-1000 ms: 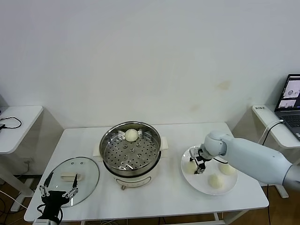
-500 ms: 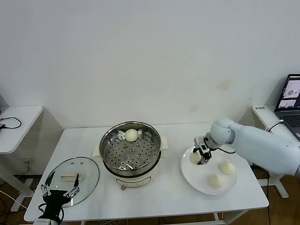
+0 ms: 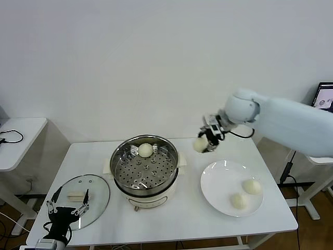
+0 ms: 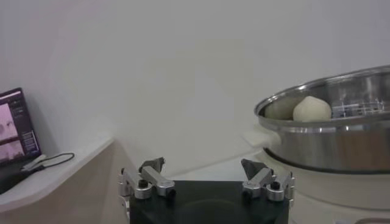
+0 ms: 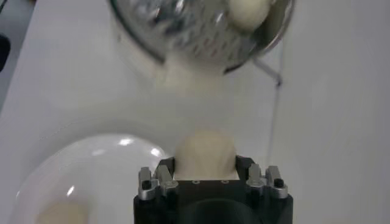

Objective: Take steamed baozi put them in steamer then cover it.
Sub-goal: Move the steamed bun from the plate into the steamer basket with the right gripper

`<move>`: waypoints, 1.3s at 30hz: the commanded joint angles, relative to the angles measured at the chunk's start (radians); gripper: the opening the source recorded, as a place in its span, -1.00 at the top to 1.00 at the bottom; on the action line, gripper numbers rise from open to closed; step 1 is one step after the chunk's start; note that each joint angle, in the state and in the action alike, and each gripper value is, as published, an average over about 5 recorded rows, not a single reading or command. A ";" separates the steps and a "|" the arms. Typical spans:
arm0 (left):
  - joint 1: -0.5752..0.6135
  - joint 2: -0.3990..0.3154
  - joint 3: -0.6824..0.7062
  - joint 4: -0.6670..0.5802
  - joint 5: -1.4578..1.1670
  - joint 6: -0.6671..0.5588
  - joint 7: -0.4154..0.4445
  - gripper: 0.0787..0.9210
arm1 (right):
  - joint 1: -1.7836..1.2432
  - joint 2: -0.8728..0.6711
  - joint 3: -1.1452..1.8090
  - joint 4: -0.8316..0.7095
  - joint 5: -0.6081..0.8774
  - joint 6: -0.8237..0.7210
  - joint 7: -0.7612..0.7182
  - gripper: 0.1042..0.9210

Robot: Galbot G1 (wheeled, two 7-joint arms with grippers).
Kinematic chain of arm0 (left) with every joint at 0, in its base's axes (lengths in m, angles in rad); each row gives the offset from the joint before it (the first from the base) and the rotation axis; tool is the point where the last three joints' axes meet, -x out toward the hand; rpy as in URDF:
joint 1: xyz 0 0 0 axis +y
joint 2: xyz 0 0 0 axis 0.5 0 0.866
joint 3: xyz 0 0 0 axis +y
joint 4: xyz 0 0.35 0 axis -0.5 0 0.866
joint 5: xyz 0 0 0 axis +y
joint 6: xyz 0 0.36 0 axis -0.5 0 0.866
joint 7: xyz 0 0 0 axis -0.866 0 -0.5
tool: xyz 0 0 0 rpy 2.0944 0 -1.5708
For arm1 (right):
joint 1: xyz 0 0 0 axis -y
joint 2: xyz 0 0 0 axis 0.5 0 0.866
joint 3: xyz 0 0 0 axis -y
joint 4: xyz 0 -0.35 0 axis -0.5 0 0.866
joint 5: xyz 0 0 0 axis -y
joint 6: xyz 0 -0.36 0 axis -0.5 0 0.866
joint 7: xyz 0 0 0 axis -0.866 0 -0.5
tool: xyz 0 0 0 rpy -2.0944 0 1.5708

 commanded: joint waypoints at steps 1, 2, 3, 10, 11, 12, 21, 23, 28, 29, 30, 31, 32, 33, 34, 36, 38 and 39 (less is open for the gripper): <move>0.010 0.000 -0.016 -0.014 -0.006 -0.001 0.001 -0.77 | 0.015 0.311 -0.008 -0.100 0.183 -0.122 0.114 -0.28; 0.012 -0.002 -0.019 -0.017 -0.007 -0.001 0.001 -0.77 | 0.001 0.340 -0.001 -0.121 0.188 -0.135 0.124 -0.28; 0.013 -0.005 -0.021 -0.020 -0.007 -0.001 0.001 -0.77 | -0.014 0.367 0.003 -0.142 0.191 -0.151 0.132 -0.28; 0.015 -0.014 -0.023 -0.029 -0.006 -0.001 0.001 -0.77 | -0.122 0.521 0.011 -0.283 0.167 -0.192 0.165 -0.28; 0.015 -0.015 -0.023 -0.030 -0.006 -0.001 0.002 -0.77 | -0.140 0.538 0.014 -0.302 0.164 -0.196 0.170 -0.28; 0.015 -0.016 -0.023 -0.032 -0.006 -0.001 0.002 -0.77 | -0.155 0.553 0.015 -0.320 0.159 -0.199 0.173 -0.28; 0.013 -0.020 -0.023 -0.041 -0.006 -0.001 0.002 -0.77 | -0.217 0.604 0.018 -0.401 0.123 -0.211 0.185 -0.28; 0.013 -0.020 -0.023 -0.040 -0.006 -0.002 0.002 -0.77 | -0.227 0.608 0.018 -0.411 0.112 -0.210 0.185 -0.28; 0.013 -0.021 -0.025 -0.042 -0.006 -0.002 0.002 -0.77 | -0.245 0.615 0.015 -0.431 0.093 -0.208 0.186 -0.28; 0.013 -0.021 -0.025 -0.042 -0.006 -0.003 0.002 -0.77 | -0.249 0.616 0.016 -0.433 0.090 -0.207 0.186 -0.28; 0.014 -0.021 -0.026 -0.042 -0.006 -0.003 0.002 -0.77 | -0.253 0.616 0.016 -0.434 0.088 -0.206 0.186 -0.28; 0.015 -0.020 -0.026 -0.042 -0.006 -0.003 0.002 -0.77 | -0.256 0.616 0.016 -0.435 0.086 -0.206 0.186 -0.28; 0.016 -0.020 -0.026 -0.041 -0.006 -0.003 0.002 -0.77 | -0.259 0.616 0.016 -0.436 0.083 -0.206 0.186 -0.28; 0.017 -0.020 -0.027 -0.041 -0.006 -0.004 0.002 -0.77 | -0.261 0.616 0.016 -0.437 0.081 -0.206 0.187 -0.28; 0.017 -0.020 -0.027 -0.041 -0.006 -0.004 0.002 -0.77 | -0.263 0.616 0.016 -0.438 0.079 -0.206 0.186 -0.28; 0.017 -0.020 -0.027 -0.041 -0.006 -0.004 0.002 -0.77 | -0.263 0.615 0.015 -0.440 0.078 -0.205 0.183 -0.28; 0.018 -0.021 -0.027 -0.042 -0.006 -0.004 0.002 -0.77 | -0.261 0.615 0.015 -0.439 0.079 -0.203 0.175 -0.28; 0.018 -0.021 -0.027 -0.043 -0.006 -0.004 0.002 -0.77 | -0.259 0.615 0.014 -0.438 0.080 -0.202 0.169 -0.28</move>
